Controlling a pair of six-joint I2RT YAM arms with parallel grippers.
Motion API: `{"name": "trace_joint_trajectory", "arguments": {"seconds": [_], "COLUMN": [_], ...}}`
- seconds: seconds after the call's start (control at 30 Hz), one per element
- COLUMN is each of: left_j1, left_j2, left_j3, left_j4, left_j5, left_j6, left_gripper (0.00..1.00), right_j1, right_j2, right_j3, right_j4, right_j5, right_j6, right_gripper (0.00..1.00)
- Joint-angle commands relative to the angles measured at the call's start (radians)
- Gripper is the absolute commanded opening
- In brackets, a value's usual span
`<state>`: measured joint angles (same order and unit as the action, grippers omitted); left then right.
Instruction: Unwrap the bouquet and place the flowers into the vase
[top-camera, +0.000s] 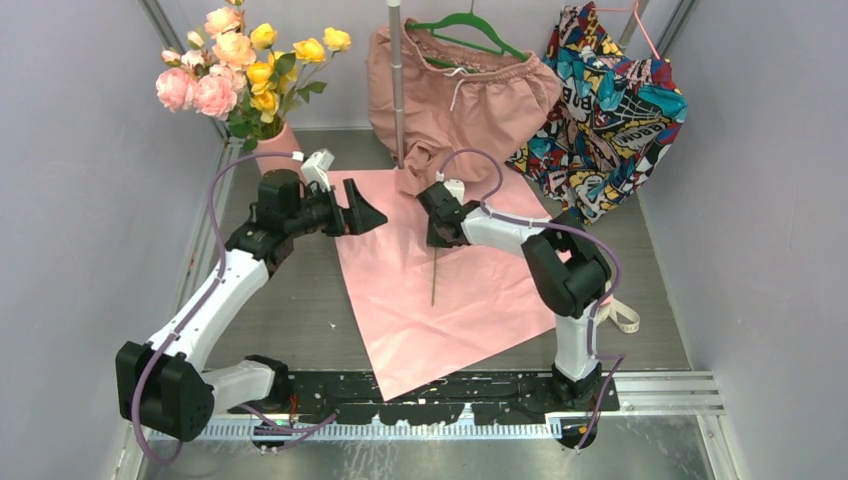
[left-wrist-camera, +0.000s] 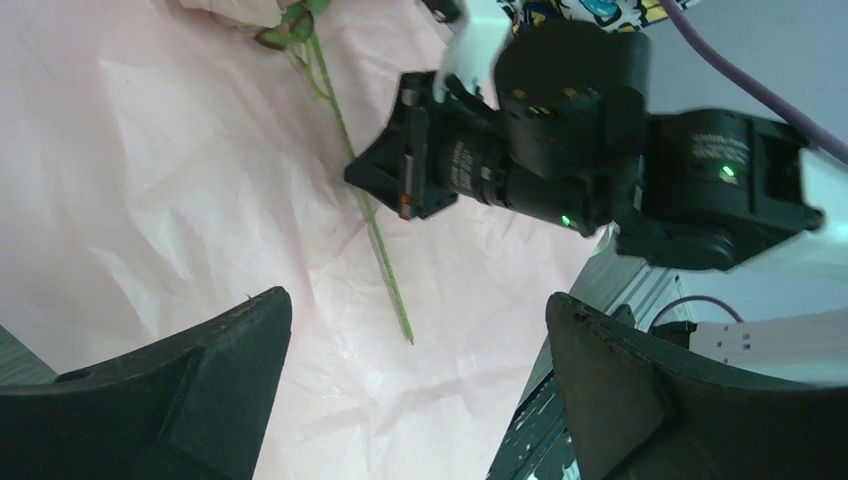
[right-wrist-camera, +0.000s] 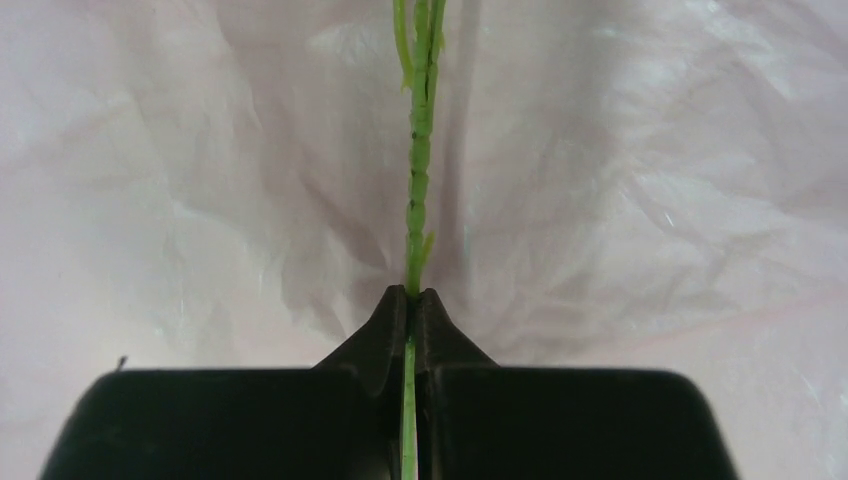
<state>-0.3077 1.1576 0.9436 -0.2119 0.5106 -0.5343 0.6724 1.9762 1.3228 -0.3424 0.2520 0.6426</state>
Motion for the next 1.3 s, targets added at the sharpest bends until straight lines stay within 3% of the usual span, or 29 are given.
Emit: {"name": "trace_joint_trajectory", "arguments": {"seconds": [0.0, 0.13, 0.47, 0.7, 0.9, 1.27], "left_j1": [-0.002, -0.003, -0.015, -0.042, -0.078, -0.102], "left_j2": [0.044, 0.119, 0.238, 0.279, 0.288, 0.177], "left_j3": [0.025, 0.079, 0.048, 0.049, 0.035, -0.004], "left_j4": [0.033, -0.01, 0.363, 0.525, 0.568, 0.44], "left_j5": [-0.019, 0.033, 0.269, 0.308, 0.318, 0.273], "left_j6": [-0.084, -0.143, -0.41, -0.523, -0.557, -0.509], "left_gripper": [0.93, 0.89, 0.85, 0.81, 0.65, 0.68], "right_j1": [0.046, 0.117, 0.355, 0.444, 0.449, 0.442], "right_j2": [-0.226, -0.39, -0.711, -0.728, -0.714, -0.671], "right_j3": [-0.075, -0.149, -0.212, -0.172, -0.16, -0.079], "right_j4": [0.038, 0.036, -0.042, -0.078, -0.078, -0.072], "right_j5": [0.034, 0.069, 0.152, 0.206, 0.23, 0.298], "right_j6": [-0.004, 0.004, 0.021, 0.013, 0.001, -0.06], "right_gripper": [0.01, 0.01, 0.01, 0.01, 0.01, 0.01]}}
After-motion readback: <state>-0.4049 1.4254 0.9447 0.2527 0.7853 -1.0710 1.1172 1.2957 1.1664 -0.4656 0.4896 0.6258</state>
